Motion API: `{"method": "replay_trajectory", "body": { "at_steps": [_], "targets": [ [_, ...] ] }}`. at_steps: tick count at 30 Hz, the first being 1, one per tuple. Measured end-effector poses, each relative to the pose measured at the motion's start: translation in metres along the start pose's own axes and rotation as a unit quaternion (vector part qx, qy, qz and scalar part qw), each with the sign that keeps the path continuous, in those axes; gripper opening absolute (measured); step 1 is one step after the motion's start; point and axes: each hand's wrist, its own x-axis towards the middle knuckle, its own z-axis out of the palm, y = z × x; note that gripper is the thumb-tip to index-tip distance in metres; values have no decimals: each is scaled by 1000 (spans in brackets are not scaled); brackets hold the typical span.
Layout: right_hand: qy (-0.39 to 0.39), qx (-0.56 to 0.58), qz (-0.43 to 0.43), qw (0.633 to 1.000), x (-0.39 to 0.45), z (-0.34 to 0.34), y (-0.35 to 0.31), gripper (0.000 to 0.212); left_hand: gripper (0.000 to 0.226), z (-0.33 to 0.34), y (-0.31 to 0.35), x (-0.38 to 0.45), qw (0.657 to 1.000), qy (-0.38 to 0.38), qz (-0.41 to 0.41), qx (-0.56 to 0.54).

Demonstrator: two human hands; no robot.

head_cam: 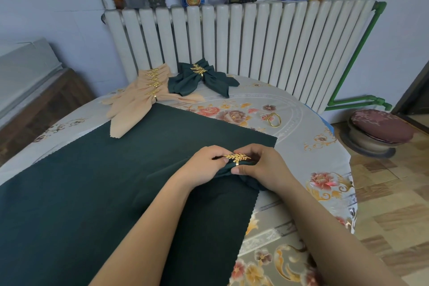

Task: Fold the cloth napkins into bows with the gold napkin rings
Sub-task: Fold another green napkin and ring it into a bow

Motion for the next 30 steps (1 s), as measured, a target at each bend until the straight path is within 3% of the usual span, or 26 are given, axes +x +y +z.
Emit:
{"method": "replay_trajectory", "body": {
  "at_steps": [4,10,17,22,23,26,30],
  "targets": [
    [6,-5,-28,1000,1,5,2,38,19,1,3,-1,1000,-3,-22,5],
    [14,16,-34,999,2,0,3,41,16,2,-3,-4,994,79,-26,-72],
    [11,53,-31,998,3,0,4,36,24,2,0,-3,999,2,-10,-33],
    [-51,70,-15,996,4,-8,6,40,73,3,-13,-4,999,-19,9,-48],
    [-55,64,-16,996,4,-9,6,37,75,6,-14,-4,999,-4,25,-26],
    [-46,49,-21,997,4,-8,8,28,55,12,-14,0,996,66,56,5],
    [-34,39,-18,999,4,-6,7,24,47,9,-11,-4,995,78,62,8]
  ]
}}
